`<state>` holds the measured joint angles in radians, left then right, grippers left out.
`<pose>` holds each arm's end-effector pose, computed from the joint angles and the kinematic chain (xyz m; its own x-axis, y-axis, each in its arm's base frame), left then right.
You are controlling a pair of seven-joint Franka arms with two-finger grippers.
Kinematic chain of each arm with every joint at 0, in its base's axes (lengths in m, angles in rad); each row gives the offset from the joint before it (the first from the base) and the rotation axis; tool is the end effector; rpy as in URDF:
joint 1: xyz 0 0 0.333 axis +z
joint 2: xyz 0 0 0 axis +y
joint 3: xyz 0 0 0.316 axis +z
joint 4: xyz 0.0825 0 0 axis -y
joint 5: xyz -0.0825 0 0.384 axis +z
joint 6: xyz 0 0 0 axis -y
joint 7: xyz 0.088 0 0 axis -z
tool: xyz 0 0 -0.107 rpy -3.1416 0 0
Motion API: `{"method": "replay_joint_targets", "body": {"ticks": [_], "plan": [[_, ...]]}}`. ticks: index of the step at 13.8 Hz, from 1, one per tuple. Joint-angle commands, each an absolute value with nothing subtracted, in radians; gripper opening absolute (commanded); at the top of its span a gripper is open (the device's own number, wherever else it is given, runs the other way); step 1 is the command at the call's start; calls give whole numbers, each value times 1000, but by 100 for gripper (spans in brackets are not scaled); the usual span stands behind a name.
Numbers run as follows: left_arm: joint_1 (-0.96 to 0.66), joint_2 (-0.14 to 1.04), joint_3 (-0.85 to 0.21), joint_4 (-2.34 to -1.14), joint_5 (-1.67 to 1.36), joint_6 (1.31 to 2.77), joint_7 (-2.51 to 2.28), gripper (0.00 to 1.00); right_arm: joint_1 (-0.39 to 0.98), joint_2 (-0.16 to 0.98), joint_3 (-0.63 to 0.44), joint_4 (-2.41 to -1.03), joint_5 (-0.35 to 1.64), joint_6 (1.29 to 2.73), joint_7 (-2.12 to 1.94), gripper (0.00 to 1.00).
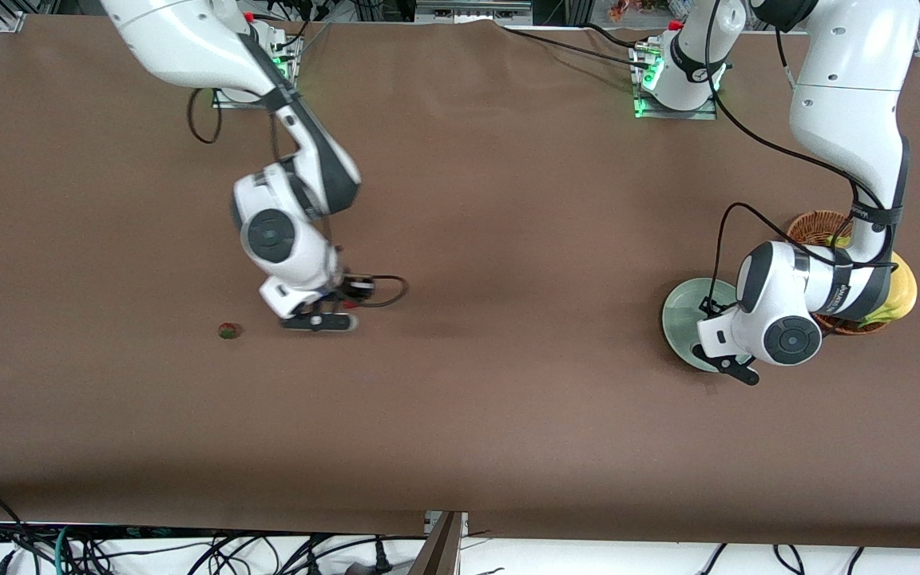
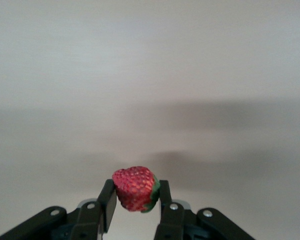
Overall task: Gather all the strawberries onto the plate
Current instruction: 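Lower the strawberry onto the plate with the left gripper while the right grasps another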
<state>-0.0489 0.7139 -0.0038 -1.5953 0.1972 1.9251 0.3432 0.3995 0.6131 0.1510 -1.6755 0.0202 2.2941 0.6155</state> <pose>0.6510 -0.0204 0.1891 0.8029 -0.4371 -0.4053 -0.4807 -0.8769 -0.0064 0.5868 0.3473 0.2510 0.9933 -0.1034 -0.0509 -0.1076 -0.9902 -0.0886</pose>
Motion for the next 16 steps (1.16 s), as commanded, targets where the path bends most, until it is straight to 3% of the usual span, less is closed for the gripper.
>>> {"method": "replay_joint_targets", "body": {"ticks": [1, 4, 6, 11, 12, 13, 16], "plan": [[-49, 712, -2, -1575, 199, 1924, 354, 100, 523, 791, 167, -1415, 21, 2290, 860, 17], [-58, 687, -9, -1537, 198, 1899, 350, 100, 627, 917, 167, -1247, 21, 2457, 1056, 17], [-66, 658, -21, -1516, 192, 1898, 350, 100, 698, 983, 166, -1209, 20, 2603, 1095, 17], [-66, 638, -58, -1459, 8, 1896, 350, 100, 811, 1101, 160, -1128, 18, 2752, 1175, 19], [-69, 640, -63, -1459, -21, 1896, 350, 100, 816, 1104, 160, -1127, 18, 2761, 1178, 42], [-71, 649, -63, -1459, -47, 1898, 350, 100, 812, 1098, 158, -1127, 17, 2758, 1172, 99], [-69, 669, -63, -1459, -89, 1904, 353, 100, 773, 1075, 129, -1124, 12, 2703, 1149, 100]]}}
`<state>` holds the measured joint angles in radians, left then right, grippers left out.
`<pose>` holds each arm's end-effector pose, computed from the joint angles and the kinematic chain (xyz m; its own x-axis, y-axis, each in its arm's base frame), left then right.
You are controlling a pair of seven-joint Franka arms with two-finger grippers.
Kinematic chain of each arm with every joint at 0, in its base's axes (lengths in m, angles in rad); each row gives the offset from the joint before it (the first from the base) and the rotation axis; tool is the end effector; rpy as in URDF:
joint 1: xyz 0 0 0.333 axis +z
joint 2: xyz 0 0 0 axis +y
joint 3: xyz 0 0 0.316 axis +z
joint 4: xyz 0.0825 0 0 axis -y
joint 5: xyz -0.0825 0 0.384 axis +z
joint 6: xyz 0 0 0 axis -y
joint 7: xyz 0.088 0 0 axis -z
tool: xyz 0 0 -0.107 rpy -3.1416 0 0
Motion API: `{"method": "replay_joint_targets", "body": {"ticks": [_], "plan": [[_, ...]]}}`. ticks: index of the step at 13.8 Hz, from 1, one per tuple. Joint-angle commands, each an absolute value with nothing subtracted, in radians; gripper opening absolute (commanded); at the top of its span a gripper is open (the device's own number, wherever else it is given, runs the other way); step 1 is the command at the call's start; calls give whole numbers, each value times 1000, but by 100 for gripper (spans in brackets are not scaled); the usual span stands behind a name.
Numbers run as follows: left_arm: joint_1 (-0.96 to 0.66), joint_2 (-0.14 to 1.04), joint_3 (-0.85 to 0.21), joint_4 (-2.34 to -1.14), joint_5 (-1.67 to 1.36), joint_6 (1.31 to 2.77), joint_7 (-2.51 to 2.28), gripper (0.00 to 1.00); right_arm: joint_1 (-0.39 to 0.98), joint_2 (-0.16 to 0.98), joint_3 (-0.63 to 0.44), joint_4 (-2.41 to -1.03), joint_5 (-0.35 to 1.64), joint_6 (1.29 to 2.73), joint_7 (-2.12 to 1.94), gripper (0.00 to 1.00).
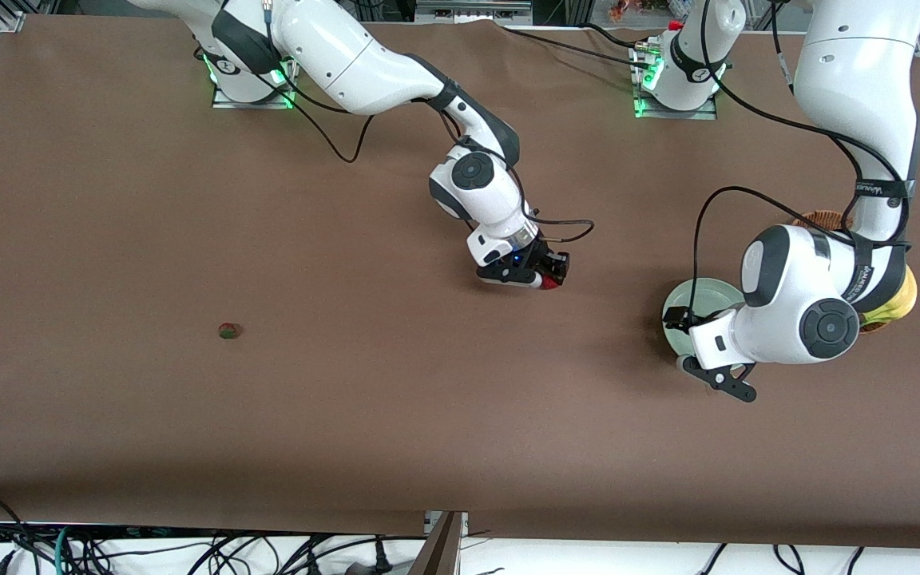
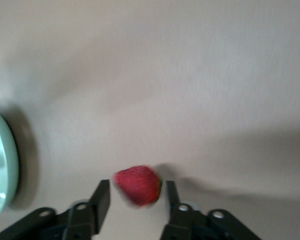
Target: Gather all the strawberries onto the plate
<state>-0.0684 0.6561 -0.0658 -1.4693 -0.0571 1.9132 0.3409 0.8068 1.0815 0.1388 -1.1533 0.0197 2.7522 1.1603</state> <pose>0.6859 -0.0894 0.2789 0.8857 -0.4324 -0.1689 -0.4097 -0.8992 0.1539 0.5023 0.6241 0.1917 0.9350 -0.3477 0.0702 -0.2670 -0.8202 -0.5060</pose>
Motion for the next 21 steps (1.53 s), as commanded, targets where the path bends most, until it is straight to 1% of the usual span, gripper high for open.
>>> {"method": "replay_joint_targets", "body": {"ticks": [1, 3, 4, 7, 9, 11, 13, 14, 16, 18, 20, 21], "plan": [[-71, 669, -63, -1459, -89, 1904, 353, 100, 734, 1053, 141, -1123, 12, 2656, 1123, 100], [-71, 669, -77, -1459, -104, 1904, 351, 100, 655, 974, 162, -1124, 23, 2529, 989, 100], [-72, 667, -81, -1459, -116, 1904, 348, 100, 605, 953, 193, -1124, 23, 2446, 924, 100], [-104, 666, -142, -1462, -139, 1908, 263, 100, 386, 891, 320, -1127, 23, 2236, 680, 100], [-174, 667, -146, -1470, -147, 1914, 71, 100, 278, 859, 342, -1127, 23, 2075, 499, 100], [-257, 669, -144, -1518, -141, 1997, -103, 100, 192, 841, 334, -1127, 5, 1943, 349, 100], [-302, 660, -143, -1619, -118, 2135, -252, 100, 103, 842, 310, -1131, -9, 1823, 211, 100], [-314, 651, -143, -1656, -106, 2173, -288, 100, 59, 844, 304, -1137, -26, 1783, 134, 100], [-360, 647, -138, -1696, -75, 2219, -330, 100, 5, 844, 284, -1172, -117, 1769, -15, 100], [-373, 650, -141, -1735, 30, 2273, -357, 100, -17, 845, 252, -1202, -230, 1781, -72, 100], [-368, 658, -143, -1744, 54, 2286, -360, 100, -63, 865, 250, -1241, -227, 1824, -74, 100], [-368, 660, -143, -1744, 52, 2286, -360, 99, -74, 867, 250, -1285, -227, 1865, -74, 100]]}}
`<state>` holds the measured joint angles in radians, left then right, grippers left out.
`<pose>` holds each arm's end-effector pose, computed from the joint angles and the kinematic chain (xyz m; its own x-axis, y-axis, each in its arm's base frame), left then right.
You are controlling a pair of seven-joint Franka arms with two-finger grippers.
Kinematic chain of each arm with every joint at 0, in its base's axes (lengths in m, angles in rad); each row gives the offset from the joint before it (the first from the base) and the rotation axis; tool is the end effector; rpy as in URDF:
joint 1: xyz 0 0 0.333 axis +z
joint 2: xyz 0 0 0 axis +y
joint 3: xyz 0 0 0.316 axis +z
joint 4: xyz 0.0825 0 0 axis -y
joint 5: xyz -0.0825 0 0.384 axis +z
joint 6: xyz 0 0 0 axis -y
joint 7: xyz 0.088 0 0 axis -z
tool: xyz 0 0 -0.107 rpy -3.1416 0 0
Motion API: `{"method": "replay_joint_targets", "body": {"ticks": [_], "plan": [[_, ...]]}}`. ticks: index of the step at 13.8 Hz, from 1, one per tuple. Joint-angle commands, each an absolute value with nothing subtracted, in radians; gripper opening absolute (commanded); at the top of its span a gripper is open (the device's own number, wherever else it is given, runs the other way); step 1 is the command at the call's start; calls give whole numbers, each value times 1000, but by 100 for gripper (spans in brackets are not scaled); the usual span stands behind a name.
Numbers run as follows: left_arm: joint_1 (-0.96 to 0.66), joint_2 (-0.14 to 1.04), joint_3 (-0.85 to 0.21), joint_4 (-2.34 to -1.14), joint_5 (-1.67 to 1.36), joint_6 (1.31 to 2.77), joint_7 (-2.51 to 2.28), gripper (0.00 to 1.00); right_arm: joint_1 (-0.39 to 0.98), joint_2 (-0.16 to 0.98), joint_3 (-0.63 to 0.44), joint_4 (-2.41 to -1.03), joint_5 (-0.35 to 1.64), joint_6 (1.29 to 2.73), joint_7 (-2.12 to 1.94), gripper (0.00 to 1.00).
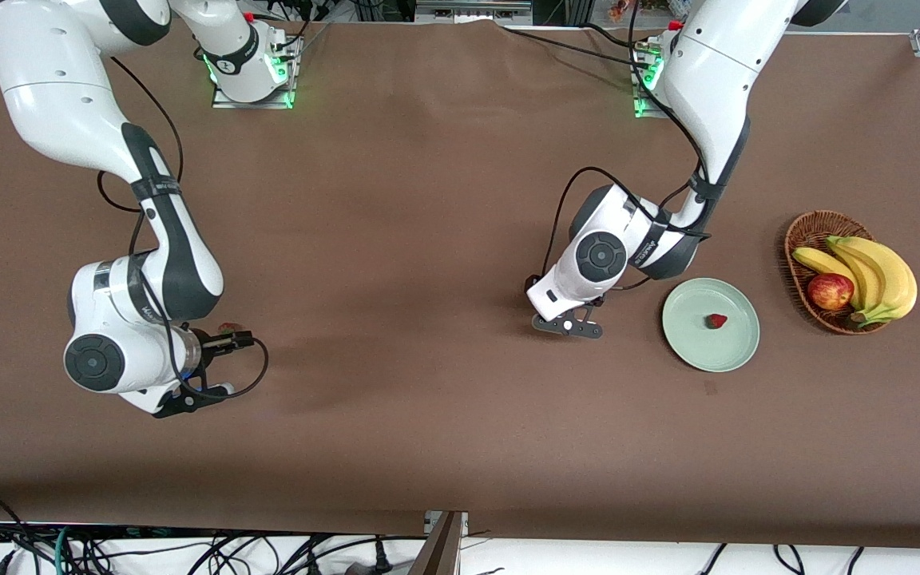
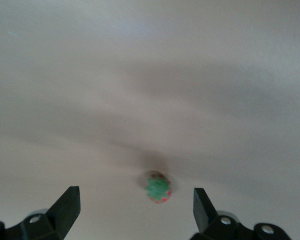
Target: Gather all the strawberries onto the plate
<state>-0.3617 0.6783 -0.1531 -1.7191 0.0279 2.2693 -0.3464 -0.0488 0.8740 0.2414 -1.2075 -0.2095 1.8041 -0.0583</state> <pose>0.5769 -0.3162 0.1877 0.9773 -0.1599 -0.1389 -0.1571 -0.9871 0.0315 0.7241 0.0780 0.2403 0.9337 0.2556 -0.2506 0.2605 -0.9654 -0.0142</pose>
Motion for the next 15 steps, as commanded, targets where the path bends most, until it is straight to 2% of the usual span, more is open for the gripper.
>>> {"method": "replay_joint_targets", "body": {"ticks": [1, 3, 4, 6, 8, 10, 11, 12, 14, 15], "plan": [[-370, 667, -143, -1743, 52, 2292, -362, 87, -84, 865, 249, -1323, -226, 1902, -74, 100], [-364, 686, -143, -1743, 52, 2315, -362, 67, -91, 865, 249, -1368, -224, 1933, -69, 100], [-364, 686, -143, -1743, 52, 2315, -362, 46, -91, 865, 249, -1383, -224, 1934, -63, 100], [-364, 681, -144, -1738, 52, 2313, -364, 25, -92, 865, 247, -1405, -225, 1947, -61, 100], [-362, 673, -144, -1733, 52, 2306, -362, 14, -92, 862, 245, -1408, -227, 1939, -60, 99], [-357, 641, -135, -1727, 52, 2295, -356, 11, -92, 861, 242, -1408, -227, 1934, -60, 98], [-341, 617, -135, -1724, 54, 2260, -353, 11, -92, 861, 236, -1410, -227, 1933, -61, 95], [-318, 601, -135, -1703, 54, 2208, -335, 12, -92, 861, 233, -1410, -227, 1930, -63, 85], [-264, 585, -135, -1626, 54, 2053, -205, 13, -92, 859, 233, -1410, -227, 1922, -66, 56], [-230, 581, -135, -1596, 54, 1983, -127, 13, -92, 859, 233, -1408, -227, 1908, -60, 38]]}}
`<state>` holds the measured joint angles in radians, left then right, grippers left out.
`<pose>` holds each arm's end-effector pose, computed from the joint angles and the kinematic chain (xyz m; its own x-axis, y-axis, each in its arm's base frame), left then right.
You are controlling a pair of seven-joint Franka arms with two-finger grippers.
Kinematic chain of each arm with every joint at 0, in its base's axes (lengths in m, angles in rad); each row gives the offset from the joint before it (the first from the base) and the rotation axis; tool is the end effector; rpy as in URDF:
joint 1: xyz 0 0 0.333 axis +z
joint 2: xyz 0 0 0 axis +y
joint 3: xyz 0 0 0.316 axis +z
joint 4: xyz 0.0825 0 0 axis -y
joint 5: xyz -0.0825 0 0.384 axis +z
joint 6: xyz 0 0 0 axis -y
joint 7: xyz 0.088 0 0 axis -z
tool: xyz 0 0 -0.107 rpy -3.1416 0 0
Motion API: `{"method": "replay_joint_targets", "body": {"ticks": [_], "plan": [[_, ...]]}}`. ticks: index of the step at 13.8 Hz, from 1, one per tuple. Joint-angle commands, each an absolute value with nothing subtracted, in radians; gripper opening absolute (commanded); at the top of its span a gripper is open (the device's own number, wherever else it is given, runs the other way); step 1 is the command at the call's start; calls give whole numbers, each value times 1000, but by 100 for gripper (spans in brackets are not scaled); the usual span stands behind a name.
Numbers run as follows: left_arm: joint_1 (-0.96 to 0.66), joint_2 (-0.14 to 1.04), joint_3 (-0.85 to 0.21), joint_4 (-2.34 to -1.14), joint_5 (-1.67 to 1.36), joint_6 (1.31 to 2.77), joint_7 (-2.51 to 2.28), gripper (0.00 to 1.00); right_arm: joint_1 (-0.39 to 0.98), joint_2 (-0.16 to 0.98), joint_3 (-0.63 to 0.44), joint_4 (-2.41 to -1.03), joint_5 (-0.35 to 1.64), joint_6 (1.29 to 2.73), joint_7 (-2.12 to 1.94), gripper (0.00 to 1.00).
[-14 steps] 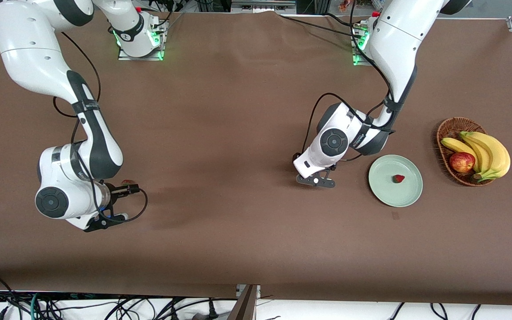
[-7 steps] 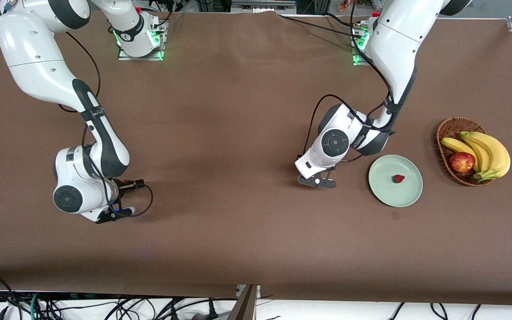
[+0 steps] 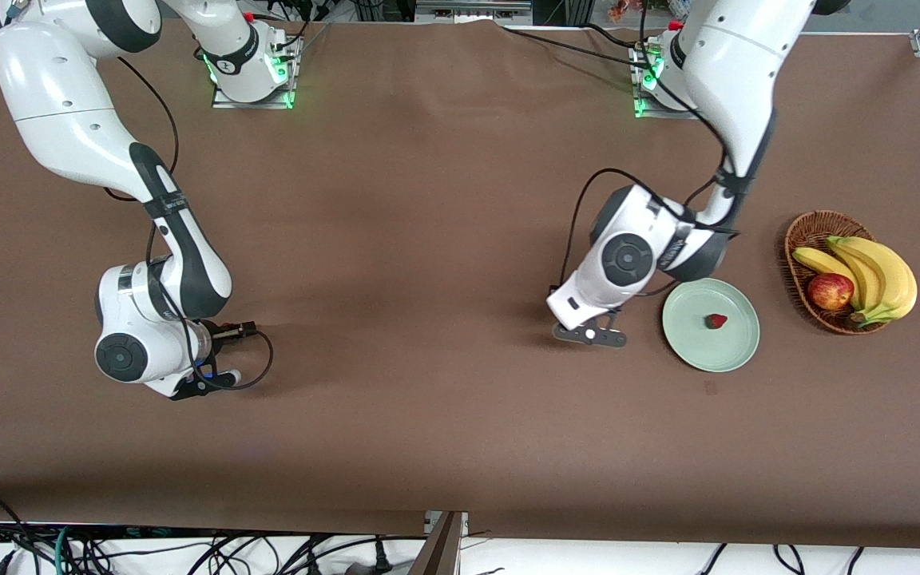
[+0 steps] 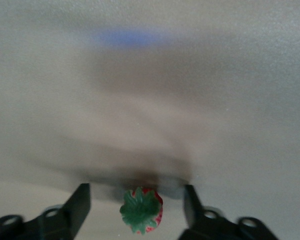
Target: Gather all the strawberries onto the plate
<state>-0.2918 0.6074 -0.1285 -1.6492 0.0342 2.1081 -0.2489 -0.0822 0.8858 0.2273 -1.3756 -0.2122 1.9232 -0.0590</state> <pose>0.6152 -0.2631 0.2499 0.9737 -0.1715 -0.1498 -0.1719 -0.9851 0.0100 0.6939 0.0581 0.1679 0.9196 0.2451 -0.3070 0.2490 -0.9681 -0.0272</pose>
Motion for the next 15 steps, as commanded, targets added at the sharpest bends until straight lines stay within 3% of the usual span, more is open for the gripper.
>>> {"method": "replay_joint_targets", "body": {"ticks": [1, 5, 9, 10, 12, 15], "plan": [[-197, 577, -133, -1580, 54, 1932, -44, 13, -92, 858, 233, -1408, -227, 1893, -60, 22], [-36, 592, -135, -1608, 55, 1876, 231, 16, -83, 854, 241, -1399, -224, 1875, -39, 4], [52, 652, -135, -1632, 55, 1887, 325, 19, -46, 856, 368, -1378, -221, 1862, 195, 3], [55, 655, -135, -1637, 54, 1885, 325, 25, -20, 865, 392, -1376, -224, 1879, 303, 3], [55, 657, -135, -1641, 54, 1884, 324, 100, 96, 873, 396, -1373, -224, 2001, 488, 3], [55, 628, -138, -1626, 52, 1876, 325, 100, 256, 910, 397, -1350, -198, 2207, 818, 3]]}}
